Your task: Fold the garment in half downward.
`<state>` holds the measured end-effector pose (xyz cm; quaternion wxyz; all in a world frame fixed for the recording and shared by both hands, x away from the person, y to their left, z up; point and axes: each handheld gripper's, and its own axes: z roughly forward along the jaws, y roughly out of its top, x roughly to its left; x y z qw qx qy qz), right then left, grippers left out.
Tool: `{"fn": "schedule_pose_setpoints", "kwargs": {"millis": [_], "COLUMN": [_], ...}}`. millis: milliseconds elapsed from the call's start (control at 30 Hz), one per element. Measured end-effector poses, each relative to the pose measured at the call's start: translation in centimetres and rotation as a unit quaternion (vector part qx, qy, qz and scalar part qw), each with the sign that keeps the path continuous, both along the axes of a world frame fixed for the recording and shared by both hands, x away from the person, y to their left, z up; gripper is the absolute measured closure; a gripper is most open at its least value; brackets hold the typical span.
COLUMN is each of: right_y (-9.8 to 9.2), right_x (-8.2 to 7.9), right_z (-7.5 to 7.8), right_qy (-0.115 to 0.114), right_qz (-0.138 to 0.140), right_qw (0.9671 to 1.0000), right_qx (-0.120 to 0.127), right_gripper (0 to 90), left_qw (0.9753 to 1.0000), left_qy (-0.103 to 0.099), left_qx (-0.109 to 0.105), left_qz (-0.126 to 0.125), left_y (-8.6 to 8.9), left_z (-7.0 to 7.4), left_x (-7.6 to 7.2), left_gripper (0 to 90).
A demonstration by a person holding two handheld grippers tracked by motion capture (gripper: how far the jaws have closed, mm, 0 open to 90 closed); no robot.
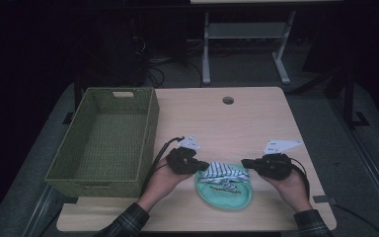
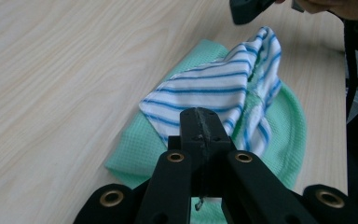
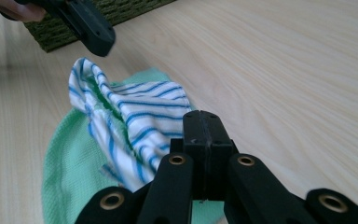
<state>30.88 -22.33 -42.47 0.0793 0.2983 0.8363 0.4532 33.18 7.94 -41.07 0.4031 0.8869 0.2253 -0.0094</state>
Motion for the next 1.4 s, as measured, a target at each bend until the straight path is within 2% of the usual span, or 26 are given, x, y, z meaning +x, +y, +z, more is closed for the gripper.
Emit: {"fn": "schedule_pose_setpoints", "kwargs": {"millis": [167,267,700,867,1067,1233,1400], "right_y": [0.8,0.8,1.0,1.5,1.7,1.6,2.0], "right_x": [-0.2,-0.5,-2.8,-3.6,-4.5,-5.1,-5.7], "right_z": [-0.4,-0.5,-1.3,-1.6,-1.8,-2.8,-3.7], "right_qy": [0.001,0.005,0.017,0.022,0.026,0.05,0.06], "right_qz": [0.017,0.018,0.037,0.042,0.049,0.054,0.059], "right_qw": [0.9998,0.9998,0.999,0.9983,0.9978,0.9967,0.9949], "right_qx": [-0.012,-0.011,-0.021,-0.034,-0.036,-0.035,-0.054], "right_gripper": [90.0,90.0,90.0,89.9,89.9,90.0,90.0], "left_qw": [1.0,0.9999,0.9987,0.9978,0.9964,0.9946,0.9928], "left_qy": [0.006,0.009,0.031,0.036,0.046,0.05,0.06], "left_qx": [0.0,0.003,0.02,0.032,0.042,0.057,0.067], "left_qz": [-0.006,-0.012,-0.035,-0.047,-0.058,-0.071,-0.078], "left_y": [-0.1,-0.1,-0.5,-0.9,-1.2,-1.6,-1.8], "left_z": [-0.3,-0.6,-1.7,-2.2,-2.6,-3.0,-3.6], "left_x": [-0.4,-0.8,-2.2,-2.7,-3.1,-3.4,-3.6], "left_gripper": [89.6,89.6,89.6,89.5,89.5,89.5,89.4]}}
